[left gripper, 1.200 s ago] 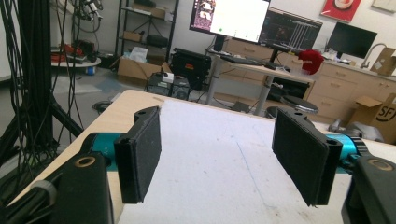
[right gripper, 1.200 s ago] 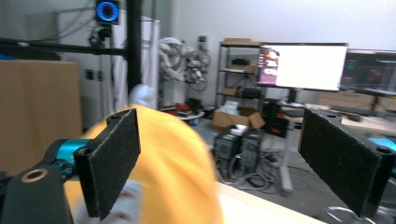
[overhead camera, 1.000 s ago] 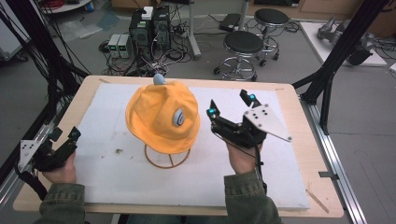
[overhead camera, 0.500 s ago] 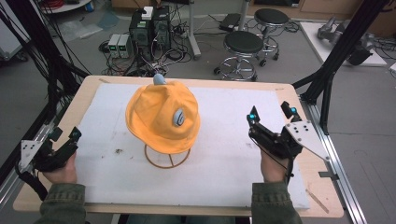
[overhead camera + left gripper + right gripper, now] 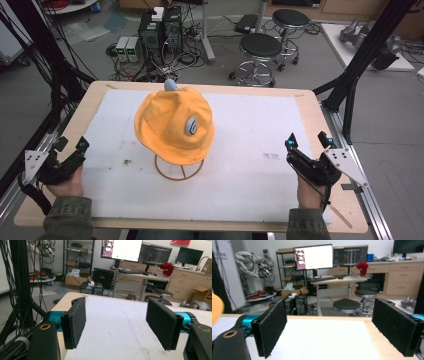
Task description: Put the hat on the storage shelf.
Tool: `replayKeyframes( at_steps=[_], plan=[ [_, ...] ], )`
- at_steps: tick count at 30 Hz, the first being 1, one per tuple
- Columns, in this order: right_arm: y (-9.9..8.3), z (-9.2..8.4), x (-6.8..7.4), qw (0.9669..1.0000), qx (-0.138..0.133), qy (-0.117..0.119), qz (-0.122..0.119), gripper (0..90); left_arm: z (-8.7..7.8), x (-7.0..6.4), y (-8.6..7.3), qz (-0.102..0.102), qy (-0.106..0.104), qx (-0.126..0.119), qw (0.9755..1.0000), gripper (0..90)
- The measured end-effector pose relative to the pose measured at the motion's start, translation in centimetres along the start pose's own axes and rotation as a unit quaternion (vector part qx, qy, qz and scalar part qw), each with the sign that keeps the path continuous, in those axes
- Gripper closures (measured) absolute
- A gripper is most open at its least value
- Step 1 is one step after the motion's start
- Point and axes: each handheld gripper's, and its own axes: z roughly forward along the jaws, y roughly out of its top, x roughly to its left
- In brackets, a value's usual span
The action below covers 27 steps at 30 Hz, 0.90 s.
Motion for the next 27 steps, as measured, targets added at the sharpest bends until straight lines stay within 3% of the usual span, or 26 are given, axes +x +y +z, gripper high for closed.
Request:
replayKeyframes(
  at_steps=[15, 24, 27],
  plan=[
    [-5.0, 0.3, -2.1, 0.9985, 0.033, -0.044, 0.007, 11.5, -0.3, -0.1, 0.0, -0.003, -0.003, -0.001, 1.0000, 32.7],
    [-6.0, 0.2, -2.5, 0.9967, 0.019, -0.079, -0.010, 11.6, -0.5, -0.1, 0.0, -0.002, -0.007, 0.002, 1.0000, 32.7],
    [-6.3, 0.2, -2.5, 0.9964, 0.025, -0.080, -0.006, 11.6, -0.5, -0.2, 0.0, -0.003, -0.008, 0.002, 1.0000, 32.7]
  ],
)
